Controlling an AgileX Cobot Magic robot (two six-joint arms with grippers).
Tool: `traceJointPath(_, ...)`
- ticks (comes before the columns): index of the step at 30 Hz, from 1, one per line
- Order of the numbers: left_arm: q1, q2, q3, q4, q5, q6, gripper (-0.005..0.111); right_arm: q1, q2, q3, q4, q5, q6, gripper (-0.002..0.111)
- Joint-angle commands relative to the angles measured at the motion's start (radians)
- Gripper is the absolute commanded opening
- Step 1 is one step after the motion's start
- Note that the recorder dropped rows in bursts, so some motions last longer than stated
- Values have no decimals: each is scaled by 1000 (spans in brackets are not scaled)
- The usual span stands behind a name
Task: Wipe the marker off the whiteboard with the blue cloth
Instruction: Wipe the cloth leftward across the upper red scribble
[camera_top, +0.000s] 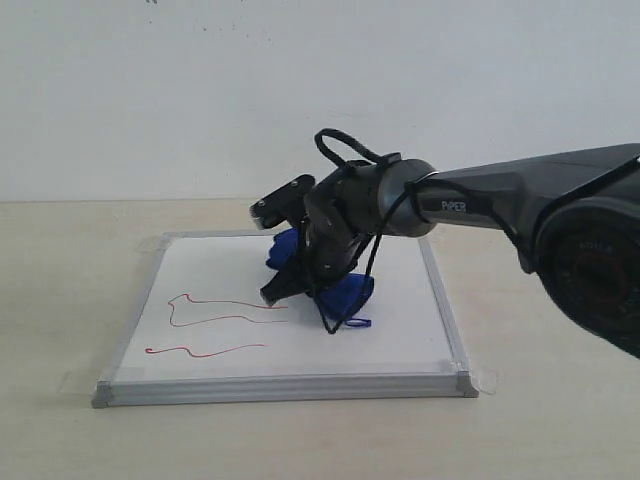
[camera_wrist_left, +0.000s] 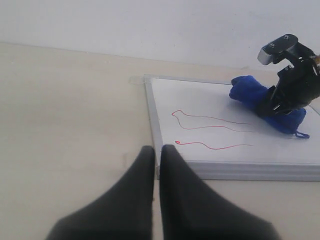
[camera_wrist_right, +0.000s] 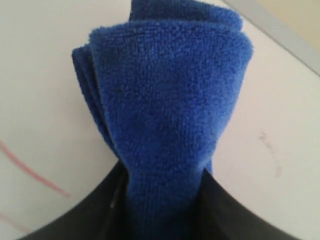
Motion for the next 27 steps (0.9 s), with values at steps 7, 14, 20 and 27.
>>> traceJointPath(7, -2, -3, 3, 0, -9, -10, 4, 188, 21, -65, 349, 256, -381, 0)
traceJointPath(14, -2, -3, 3, 0, -9, -10, 4, 57, 32, -96, 301, 133, -374, 0)
traceJointPath(20, -2, -3, 3, 0, -9, -10, 4, -73, 85, -147, 131, 133, -238, 0)
traceJointPath(27, -2, -3, 3, 0, -9, -10, 4, -38, 92, -160, 281, 179, -323, 0)
